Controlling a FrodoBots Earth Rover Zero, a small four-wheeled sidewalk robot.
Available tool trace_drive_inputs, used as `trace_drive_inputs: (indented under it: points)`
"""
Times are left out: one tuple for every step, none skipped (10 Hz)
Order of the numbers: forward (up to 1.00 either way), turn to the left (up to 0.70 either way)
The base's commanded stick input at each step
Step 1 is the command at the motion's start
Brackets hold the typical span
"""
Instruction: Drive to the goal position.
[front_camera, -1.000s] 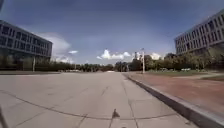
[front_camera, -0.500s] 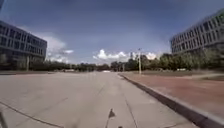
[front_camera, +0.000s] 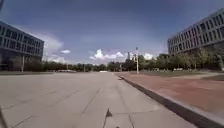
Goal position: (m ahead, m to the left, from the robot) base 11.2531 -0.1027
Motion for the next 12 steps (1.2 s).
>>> trace_drive_inputs:
  points:
    - [0.7, 0.0]
    - [0.7, 0.0]
    - [0.7, 0.0]
    - [0.7, 0.0]
    - [0.7, 0.0]
    - [0.7, 0.0]
    - [0.7, 0.0]
    - [0.7, 0.0]
    - [0.7, 0.0]
    - [0.7, 0.0]
    - [0.7, 0.0]
    - [0.7, 0.0]
